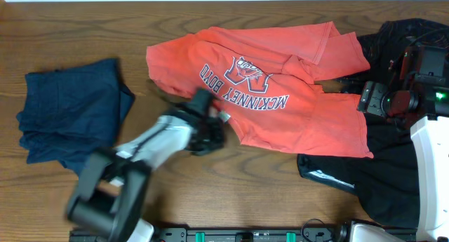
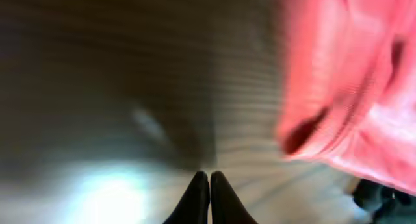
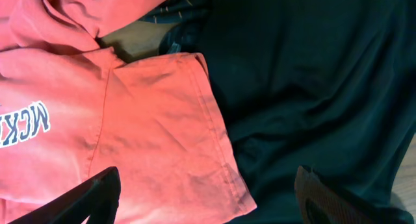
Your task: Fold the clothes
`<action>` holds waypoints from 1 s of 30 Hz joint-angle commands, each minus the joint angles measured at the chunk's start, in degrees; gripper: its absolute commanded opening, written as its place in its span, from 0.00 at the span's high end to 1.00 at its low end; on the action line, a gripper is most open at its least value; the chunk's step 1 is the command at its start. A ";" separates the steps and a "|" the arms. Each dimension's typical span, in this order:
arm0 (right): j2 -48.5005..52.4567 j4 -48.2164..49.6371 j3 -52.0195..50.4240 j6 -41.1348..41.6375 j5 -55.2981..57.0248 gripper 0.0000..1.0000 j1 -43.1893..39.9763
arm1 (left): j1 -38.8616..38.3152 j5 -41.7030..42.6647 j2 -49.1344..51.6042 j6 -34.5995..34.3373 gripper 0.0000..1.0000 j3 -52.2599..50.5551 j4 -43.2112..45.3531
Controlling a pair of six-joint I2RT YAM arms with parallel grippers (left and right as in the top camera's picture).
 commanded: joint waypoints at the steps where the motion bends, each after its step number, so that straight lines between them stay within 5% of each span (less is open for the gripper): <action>1: 0.59 -0.02 0.20 -0.92 0.90 0.16 -0.37 | 9.55 -4.24 -9.07 9.31 0.94 0.09 -2.45; 4: 0.90 -0.07 0.20 -0.90 0.90 0.16 -0.37 | 19.98 -6.10 -15.30 9.64 0.94 0.09 -3.30; 9: 0.96 -0.02 0.20 -0.90 0.90 0.16 -0.37 | 27.56 6.95 -18.25 7.52 0.92 0.07 -3.67; 10: 0.96 -0.04 0.20 -0.90 0.87 0.16 -0.37 | 26.82 7.10 -17.90 7.52 0.83 0.07 -4.68; 11: 0.98 -0.09 0.20 -0.87 0.85 0.16 -0.37 | 25.24 7.08 -17.25 7.52 0.60 0.00 -5.64; 13: 0.98 -0.24 0.20 -0.87 0.85 0.16 -0.37 | 22.23 7.10 -15.98 7.48 0.45 -0.26 -5.62; 19: 0.98 -0.94 0.20 -0.90 0.87 0.16 -0.37 | 9.64 7.04 -8.17 2.73 0.43 -0.48 0.85; 30: 0.98 -1.31 0.20 -0.90 0.87 0.16 -0.37 | -8.61 7.10 10.21 -9.99 0.42 -0.46 26.21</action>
